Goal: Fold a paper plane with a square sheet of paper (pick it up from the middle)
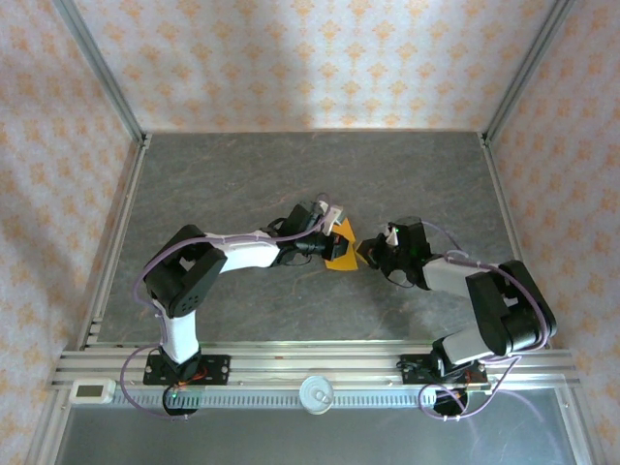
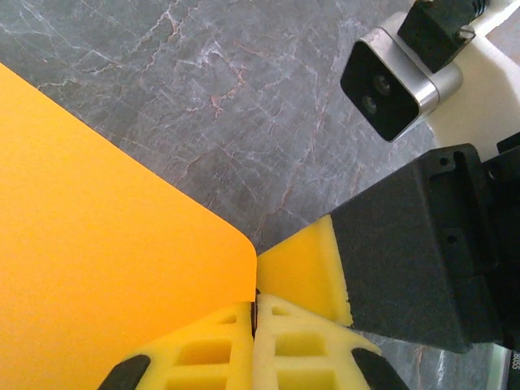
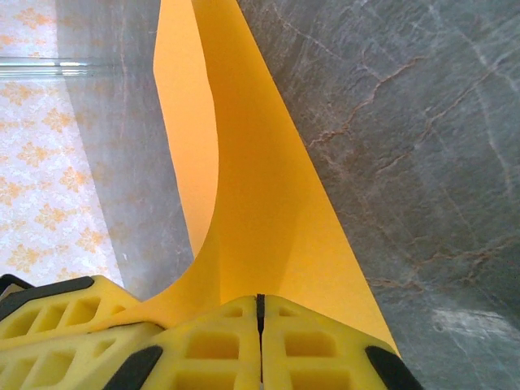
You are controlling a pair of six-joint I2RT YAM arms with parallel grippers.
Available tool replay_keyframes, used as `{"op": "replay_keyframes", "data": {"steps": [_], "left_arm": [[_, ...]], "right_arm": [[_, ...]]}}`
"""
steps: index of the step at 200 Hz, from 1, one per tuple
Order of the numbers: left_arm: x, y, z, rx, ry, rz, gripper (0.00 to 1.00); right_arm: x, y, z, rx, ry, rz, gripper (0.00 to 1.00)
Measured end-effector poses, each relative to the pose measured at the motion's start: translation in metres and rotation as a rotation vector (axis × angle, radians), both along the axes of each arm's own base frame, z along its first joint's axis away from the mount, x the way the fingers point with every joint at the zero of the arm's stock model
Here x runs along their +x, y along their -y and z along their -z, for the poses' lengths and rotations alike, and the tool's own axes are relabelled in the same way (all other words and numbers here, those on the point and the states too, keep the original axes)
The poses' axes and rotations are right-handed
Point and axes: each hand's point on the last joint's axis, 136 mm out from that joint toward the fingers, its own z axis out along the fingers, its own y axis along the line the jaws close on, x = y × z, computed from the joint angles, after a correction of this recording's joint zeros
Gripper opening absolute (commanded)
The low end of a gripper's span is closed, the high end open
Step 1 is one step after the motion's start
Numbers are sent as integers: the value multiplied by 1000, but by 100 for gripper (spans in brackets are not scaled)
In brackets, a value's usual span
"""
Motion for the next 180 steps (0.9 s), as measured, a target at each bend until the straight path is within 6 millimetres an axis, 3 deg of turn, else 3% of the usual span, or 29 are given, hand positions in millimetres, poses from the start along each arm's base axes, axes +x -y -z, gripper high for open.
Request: {"op": "replay_keyframes", "data": {"steps": [38, 92, 148, 180], "left_arm": [[-3, -5, 9, 13, -24, -19, 2], [-5, -9, 15, 28, -30, -28, 4], [-4, -15, 22, 78, -6, -26, 20], [-6, -19, 27, 116, 4, -10, 25]], "right_arm": [[-3, -14, 5, 26, -19, -27, 7], [-10, -24, 38, 10, -106, -46, 4], [-10, -24, 39, 13, -104, -49, 2], [-10, -24, 39, 13, -104, -49, 3]]}}
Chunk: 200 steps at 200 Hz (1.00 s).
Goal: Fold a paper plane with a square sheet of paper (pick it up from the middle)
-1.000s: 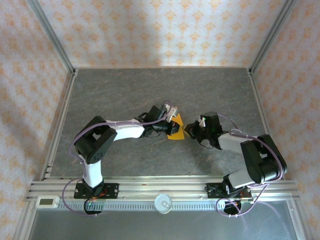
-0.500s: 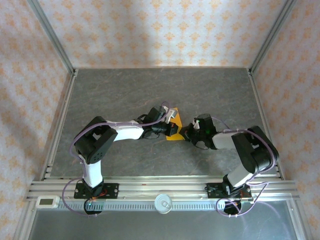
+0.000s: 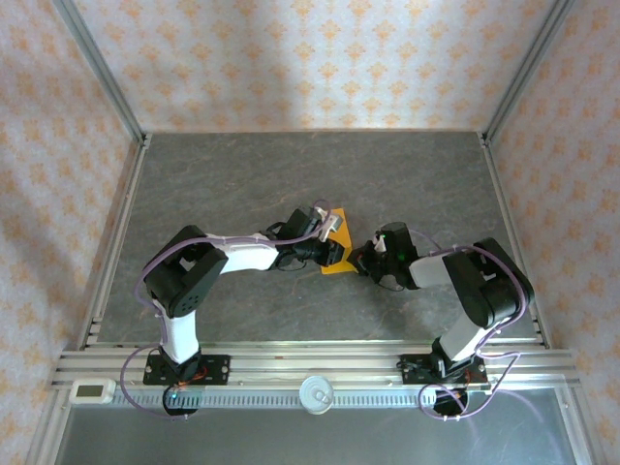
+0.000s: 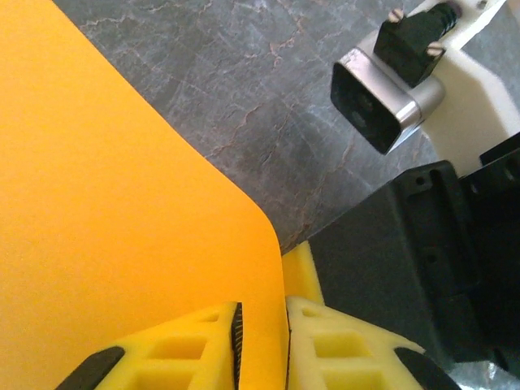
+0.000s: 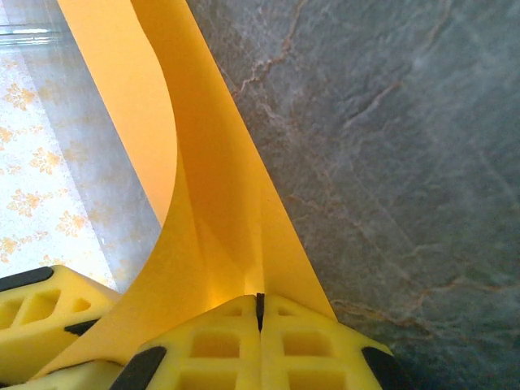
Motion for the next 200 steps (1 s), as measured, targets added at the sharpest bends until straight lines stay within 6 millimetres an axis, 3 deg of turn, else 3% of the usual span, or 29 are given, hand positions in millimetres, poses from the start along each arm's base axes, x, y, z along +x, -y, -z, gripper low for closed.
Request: {"op": "replay_keyframes", "data": {"steps": [149, 169, 200], "left_arm": [[-4, -4, 7, 96, 42, 97, 32], [-3, -3, 8, 102, 47, 106, 26], [-4, -4, 14, 121, 46, 124, 9]], "right_arm": [[0, -1, -1, 9, 1, -2, 2], [0, -1, -1, 9, 2, -2, 2], [0, -1, -1, 9, 2, -2, 2]]}}
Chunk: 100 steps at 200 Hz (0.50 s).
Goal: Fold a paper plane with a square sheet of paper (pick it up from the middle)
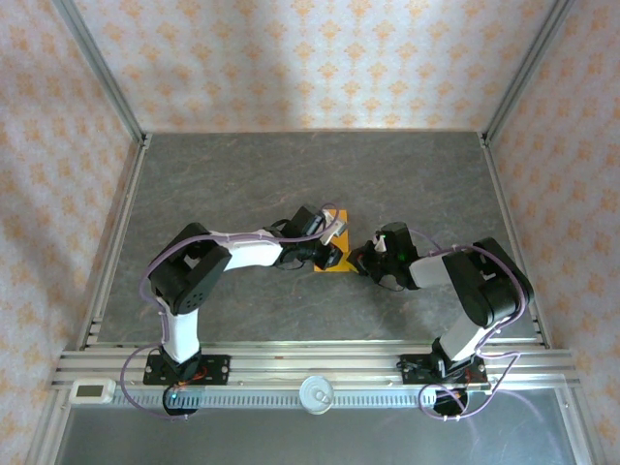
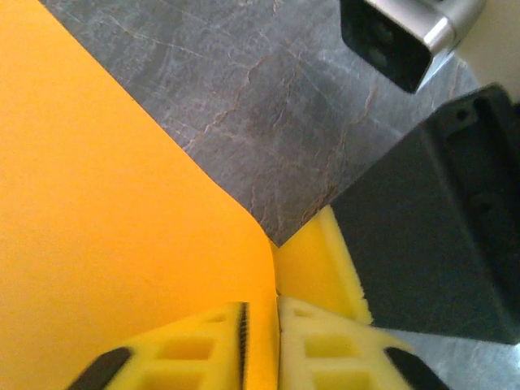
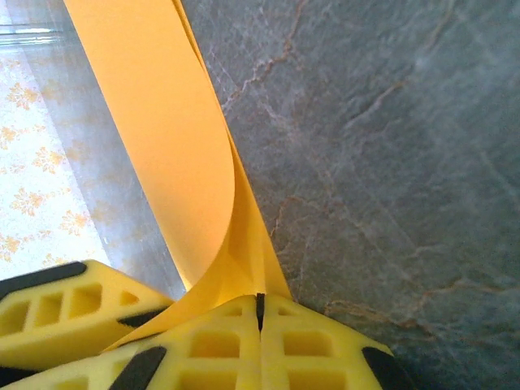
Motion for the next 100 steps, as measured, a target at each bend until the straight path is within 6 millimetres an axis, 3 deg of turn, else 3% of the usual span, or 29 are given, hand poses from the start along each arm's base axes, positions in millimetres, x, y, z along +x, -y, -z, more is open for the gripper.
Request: {"op": "replay_keyframes", "data": {"steps": [62, 100], "left_arm": [[-4, 7, -5, -48, -31, 7, 0], [-2, 20, -20, -151, -63, -11, 0]], "right_arm": [[0, 4, -1, -26, 5, 8, 3], [11, 26, -16, -54, 43, 76, 4]]}}
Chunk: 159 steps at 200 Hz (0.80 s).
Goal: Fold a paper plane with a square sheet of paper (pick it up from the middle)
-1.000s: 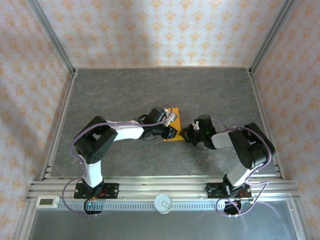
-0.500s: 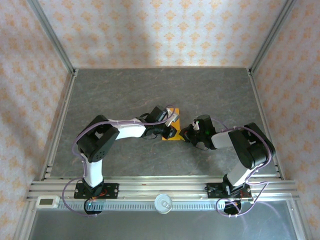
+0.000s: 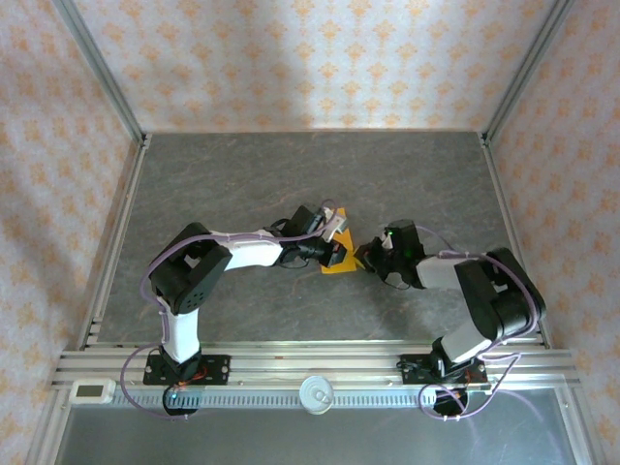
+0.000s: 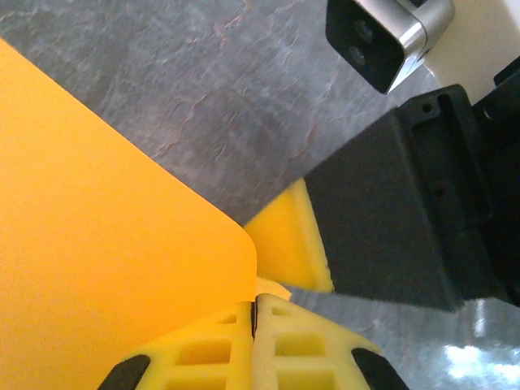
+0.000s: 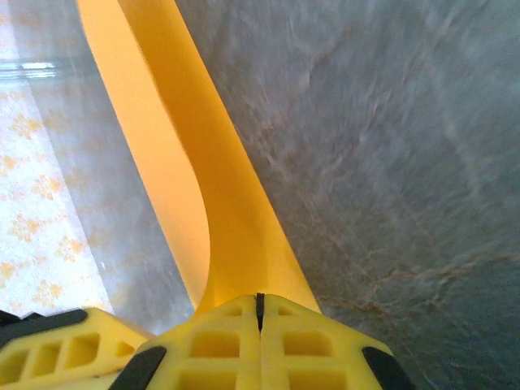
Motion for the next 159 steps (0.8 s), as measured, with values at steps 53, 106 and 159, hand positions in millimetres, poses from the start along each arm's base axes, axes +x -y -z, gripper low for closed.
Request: {"op": "replay_keyframes", "data": {"steps": [53, 106, 159], "left_arm": [[5, 7, -10, -85, -40, -59, 0], [3, 6, -8, -96, -63, -77, 0], [3, 6, -8, -96, -62, -78, 0]], "right_arm": [[-2, 6, -6, 17, 5, 11, 4], [-6, -4, -1, 36, -17, -19, 3], [-12, -9, 18, -1, -68, -43, 0]]}}
